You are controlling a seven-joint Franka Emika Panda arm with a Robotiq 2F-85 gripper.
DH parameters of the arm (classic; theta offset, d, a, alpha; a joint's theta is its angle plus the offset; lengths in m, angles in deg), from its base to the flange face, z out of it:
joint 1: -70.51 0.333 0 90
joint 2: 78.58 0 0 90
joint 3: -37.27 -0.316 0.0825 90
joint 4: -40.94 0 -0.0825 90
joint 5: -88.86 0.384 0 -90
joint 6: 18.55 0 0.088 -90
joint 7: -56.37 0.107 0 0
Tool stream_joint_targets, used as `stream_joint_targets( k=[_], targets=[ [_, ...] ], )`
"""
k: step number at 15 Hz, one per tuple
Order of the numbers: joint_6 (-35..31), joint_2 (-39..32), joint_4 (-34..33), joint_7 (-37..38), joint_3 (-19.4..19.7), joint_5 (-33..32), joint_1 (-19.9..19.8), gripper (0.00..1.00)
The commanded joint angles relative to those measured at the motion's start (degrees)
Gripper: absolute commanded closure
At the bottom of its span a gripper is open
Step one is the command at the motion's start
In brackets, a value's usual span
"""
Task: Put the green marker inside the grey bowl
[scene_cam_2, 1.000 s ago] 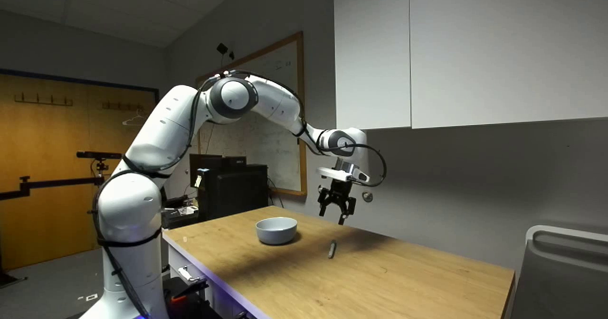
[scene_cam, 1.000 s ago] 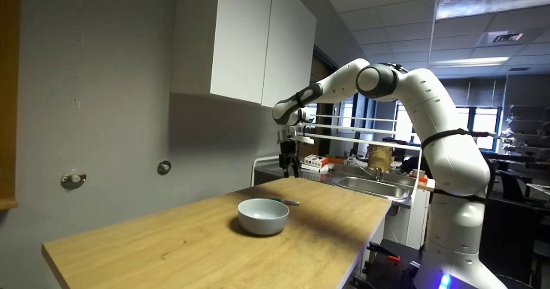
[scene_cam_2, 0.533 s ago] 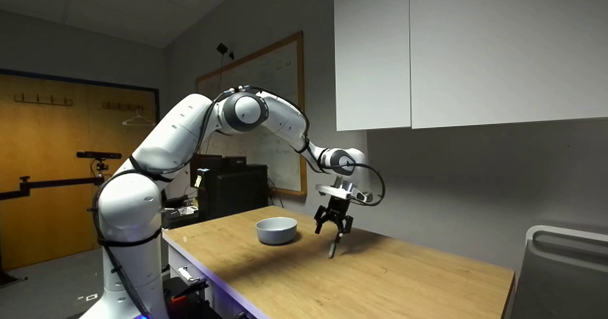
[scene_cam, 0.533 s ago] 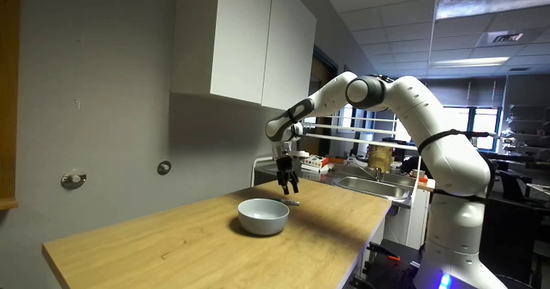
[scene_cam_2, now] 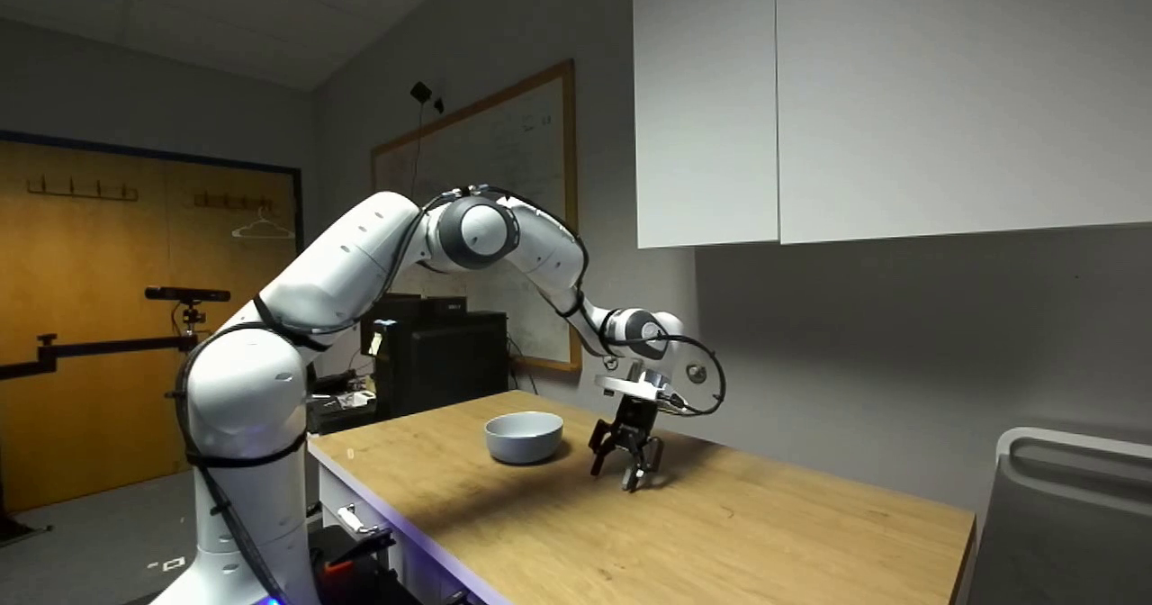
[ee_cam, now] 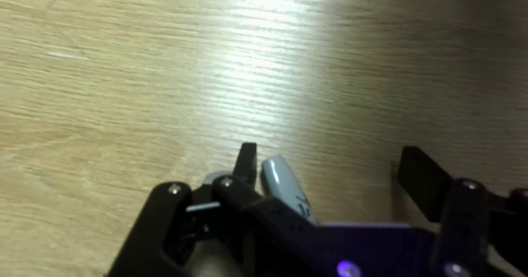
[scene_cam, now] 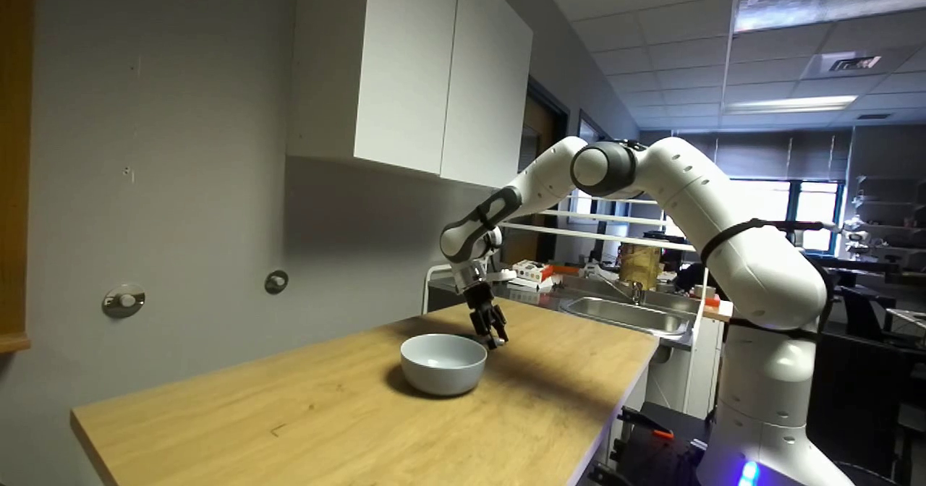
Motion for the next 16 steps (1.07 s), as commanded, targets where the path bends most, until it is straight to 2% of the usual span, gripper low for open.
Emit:
stream_joint_targets(
  k=[1, 5, 7, 9, 10, 16],
  targets=[
    [3.08, -2.15, -4.75, -0.89, -0.7, -1.85, -0.51, 0.44],
    [4.4, -2.72, -6.88, -0.69, -0.56, -2.06, -0.67, 0.75],
    [4.9, -2.91, -7.79, -0.6, -0.51, -2.2, -0.68, 0.87],
    [5.26, -2.54, -8.33, 0.04, -0.35, -2.38, -0.56, 0.91],
    [5.46, -1.91, -8.34, 1.37, -0.06, -2.43, -0.32, 0.89],
    [2.0, 8.56, -2.78, 11.33, 0.3, -0.34, 0.7, 0.87]
  ],
)
